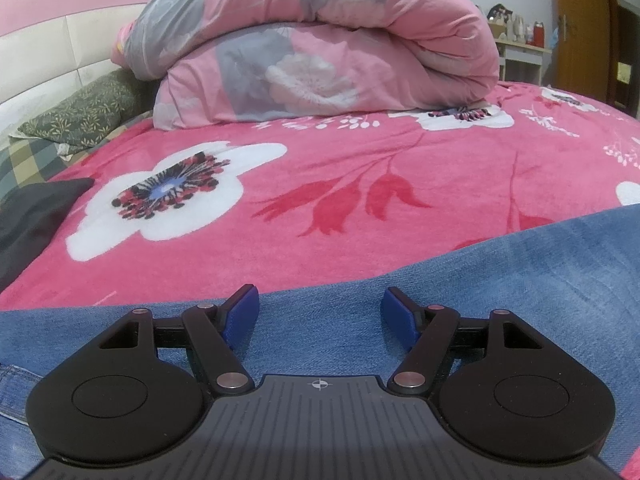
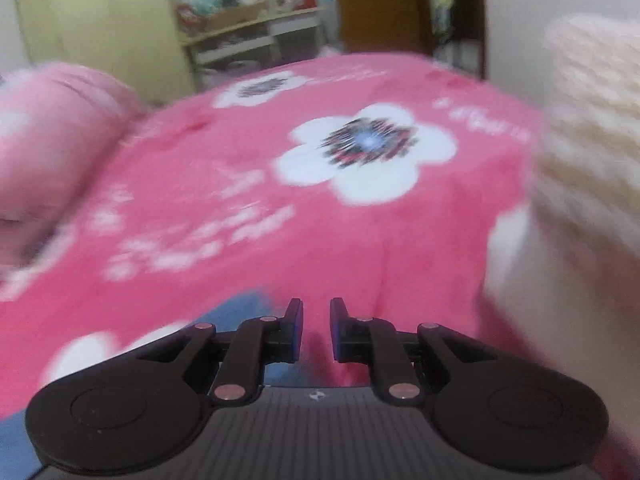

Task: Fold clothes
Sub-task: 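Grasp the folded jeans edge with the left gripper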

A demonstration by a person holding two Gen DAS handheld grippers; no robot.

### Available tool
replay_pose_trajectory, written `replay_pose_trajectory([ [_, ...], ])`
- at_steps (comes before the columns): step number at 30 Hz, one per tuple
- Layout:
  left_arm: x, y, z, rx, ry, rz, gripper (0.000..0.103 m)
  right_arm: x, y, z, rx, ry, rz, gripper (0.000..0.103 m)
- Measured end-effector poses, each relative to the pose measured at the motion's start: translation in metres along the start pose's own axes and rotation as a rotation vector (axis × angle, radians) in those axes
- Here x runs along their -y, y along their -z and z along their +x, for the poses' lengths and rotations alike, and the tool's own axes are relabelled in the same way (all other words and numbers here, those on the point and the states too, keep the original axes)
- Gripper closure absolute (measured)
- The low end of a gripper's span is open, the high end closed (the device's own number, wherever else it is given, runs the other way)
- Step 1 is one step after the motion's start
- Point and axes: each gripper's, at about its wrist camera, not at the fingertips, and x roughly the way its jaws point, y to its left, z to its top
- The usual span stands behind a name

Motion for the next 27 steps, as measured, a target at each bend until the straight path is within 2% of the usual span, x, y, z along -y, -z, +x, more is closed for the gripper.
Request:
replay_pose_trajectory([
  [2,0.000,-0.001,-0.002,0.006,0.005,-0.001,0.033,0.002,0.016,-0.028,-0.049,-0.130,0.055,0.086],
  [3,0.000,-0.002,-0.004,0.013,0.012,-0.003,0.033,0.002,0.026,-0.040,-0.087,-0.206,0.092,0.081],
  [5,0.003,-0.004,-0.019,0.077,0.055,-0.008,0.033,-0.007,0.053,-0.050,-0.211,-0.329,0.202,0.073],
  [6,0.007,-0.006,-0.030,0.123,0.089,-0.005,0.033,-0.012,0.067,-0.055,-0.273,-0.391,0.258,0.070],
  [8,0.016,-0.007,-0.052,0.199,0.190,0.025,0.032,-0.026,0.096,-0.057,-0.373,-0.459,0.330,0.068],
  [9,0.020,-0.007,-0.063,0.236,0.243,0.041,0.026,-0.032,0.106,-0.054,-0.404,-0.486,0.353,0.067],
  [12,0.040,0.001,-0.082,0.249,0.421,0.133,0.023,-0.049,0.132,-0.043,-0.441,-0.528,0.416,0.066],
  [14,0.054,0.012,-0.089,0.248,0.483,0.221,0.023,-0.056,0.142,-0.034,-0.461,-0.533,0.455,0.065],
  [19,0.089,0.035,-0.095,0.259,0.531,0.426,0.027,-0.072,0.148,-0.020,-0.459,-0.552,0.504,0.065],
  [21,0.095,0.039,-0.092,0.227,0.556,0.448,0.029,-0.078,0.147,-0.019,-0.456,-0.577,0.503,0.065],
  [25,0.102,0.044,-0.087,0.180,0.557,0.478,0.034,-0.083,0.145,-0.020,-0.447,-0.610,0.506,0.065],
  [27,0.103,0.044,-0.086,0.171,0.553,0.481,0.041,-0.082,0.145,-0.020,-0.451,-0.610,0.517,0.065],
])
